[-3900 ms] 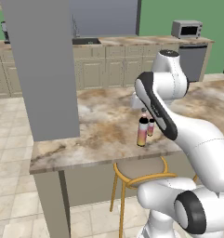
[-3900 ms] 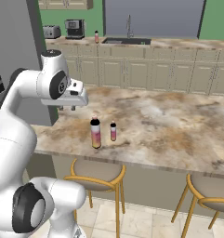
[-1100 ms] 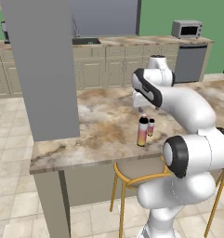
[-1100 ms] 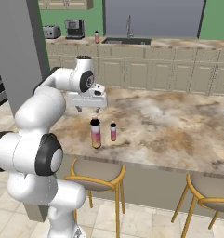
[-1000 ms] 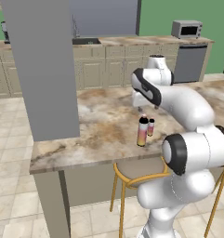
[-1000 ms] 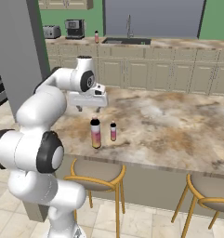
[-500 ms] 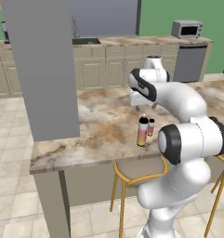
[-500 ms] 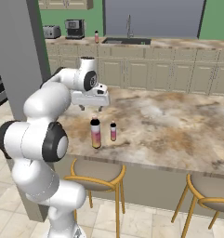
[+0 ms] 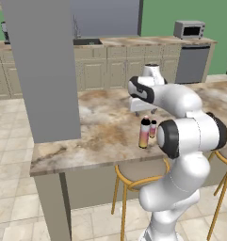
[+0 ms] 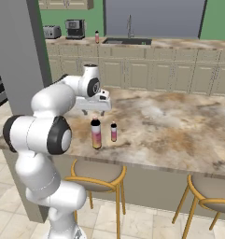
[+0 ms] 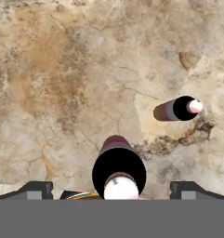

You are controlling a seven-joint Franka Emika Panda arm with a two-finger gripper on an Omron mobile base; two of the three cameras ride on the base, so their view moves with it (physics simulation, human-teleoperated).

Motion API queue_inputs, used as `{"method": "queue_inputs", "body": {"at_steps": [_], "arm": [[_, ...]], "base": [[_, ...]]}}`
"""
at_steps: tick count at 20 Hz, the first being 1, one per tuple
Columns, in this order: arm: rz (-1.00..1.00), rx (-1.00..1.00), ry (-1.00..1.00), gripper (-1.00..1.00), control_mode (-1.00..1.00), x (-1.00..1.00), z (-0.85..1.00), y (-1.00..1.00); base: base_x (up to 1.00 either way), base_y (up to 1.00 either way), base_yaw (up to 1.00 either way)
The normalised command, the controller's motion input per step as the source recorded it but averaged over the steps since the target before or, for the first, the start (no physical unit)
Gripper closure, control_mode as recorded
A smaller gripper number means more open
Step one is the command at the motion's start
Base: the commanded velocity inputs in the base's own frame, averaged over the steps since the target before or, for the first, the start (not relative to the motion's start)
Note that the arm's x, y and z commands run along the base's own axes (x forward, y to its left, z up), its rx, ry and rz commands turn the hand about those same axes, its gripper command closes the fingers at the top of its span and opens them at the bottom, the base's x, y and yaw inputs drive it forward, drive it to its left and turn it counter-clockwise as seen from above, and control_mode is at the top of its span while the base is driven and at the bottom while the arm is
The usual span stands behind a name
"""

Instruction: Place the large bottle from the dining counter next to the other large bottle outside the sink, and place the small bottle from the dining counter next to the other small bottle inside the sink.

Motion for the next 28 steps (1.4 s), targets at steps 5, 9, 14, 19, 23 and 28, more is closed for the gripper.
{"method": "queue_inputs", "body": {"at_steps": [5, 9, 14, 19, 23, 28], "arm": [[0.00, 0.00, 0.09, -1.00, -1.00, 0.00, 0.00, -0.03], [0.00, 0.00, 0.08, -1.00, -1.00, 0.00, 0.00, -0.03], [0.00, 0.00, 0.05, -1.00, -1.00, 0.00, 0.02, 0.00], [0.00, 0.00, 0.01, -1.00, -1.00, 0.00, -0.07, -0.03], [0.00, 0.00, 0.00, -1.00, -1.00, 0.00, -0.08, -0.08], [0.00, 0.00, 0.00, -1.00, -1.00, 0.00, -0.13, -0.04]], "base": [[0.00, 0.00, 0.00], [0.00, 0.00, 0.00], [0.00, 0.00, 0.00], [0.00, 0.00, 0.00], [0.00, 0.00, 0.00], [0.00, 0.00, 0.00]]}}
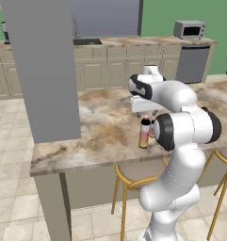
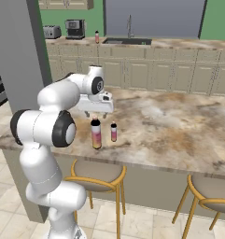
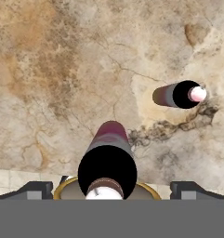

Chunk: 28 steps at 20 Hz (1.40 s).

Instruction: Place the large bottle from the dining counter next to the other large bottle outside the sink, and place the small bottle from the dining counter next to the other small bottle inside the sink.

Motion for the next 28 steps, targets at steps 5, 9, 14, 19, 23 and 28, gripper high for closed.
{"method": "queue_inputs", "body": {"at_steps": [5, 9, 14, 19, 23, 28], "arm": [[0.00, 0.00, 0.00, -1.00, -1.00, 0.00, -0.04, 0.00], [0.00, 0.00, 0.00, -1.00, -1.00, 0.00, 0.00, 0.00], [0.00, 0.00, 0.00, -1.00, -1.00, 0.00, 0.04, 0.00], [0.00, 0.00, 0.00, -1.00, -1.00, -0.01, 0.01, 0.00], [0.00, 0.00, 0.00, -1.00, -1.00, -0.08, 0.00, 0.00], [0.00, 0.00, 0.00, -1.00, -1.00, -0.04, 0.00, 0.00]], "base": [[0.00, 0.00, 0.00], [0.00, 0.00, 0.00], [0.00, 0.00, 0.00], [0.00, 0.00, 0.00], [0.00, 0.00, 0.00], [0.00, 0.00, 0.00]]}}
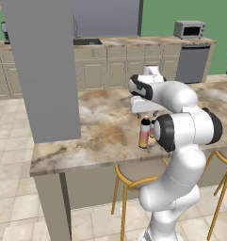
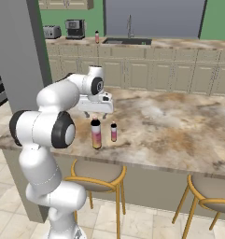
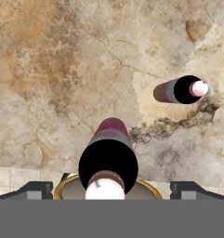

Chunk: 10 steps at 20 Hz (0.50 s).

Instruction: Place the large bottle from the dining counter next to the other large bottle outside the sink, and place the small bottle from the dining counter next to the other small bottle inside the sink.

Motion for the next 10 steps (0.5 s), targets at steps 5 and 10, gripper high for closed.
{"method": "queue_inputs", "body": {"at_steps": [5, 10], "arm": [[0.00, 0.01, 0.00, -1.00, -1.00, -0.05, 0.00, 0.00], [0.00, 0.01, 0.00, -1.00, -1.00, -0.02, -0.05, 0.00]], "base": [[0.00, 0.00, 0.00], [0.00, 0.00, 0.00]]}}
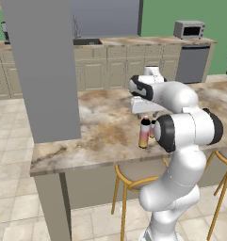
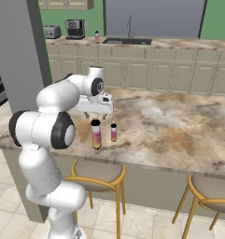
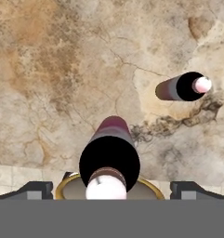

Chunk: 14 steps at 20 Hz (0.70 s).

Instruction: Place the large bottle from the dining counter next to the other large bottle outside the sink, and place the small bottle from the dining counter next to the other small bottle inside the sink.

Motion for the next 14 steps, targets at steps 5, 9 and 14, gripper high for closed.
{"method": "queue_inputs", "body": {"at_steps": [5, 9, 14], "arm": [[0.00, 0.04, 0.00, -1.00, -1.00, -0.01, -0.16, 0.00], [0.00, 0.04, 0.00, -1.00, -1.00, 0.00, -0.13, 0.03], [0.00, 0.01, 0.00, -1.00, -1.00, 0.00, -0.01, 0.01]], "base": [[0.00, 0.00, 0.00], [0.00, 0.00, 0.00], [0.00, 0.00, 0.00]]}}
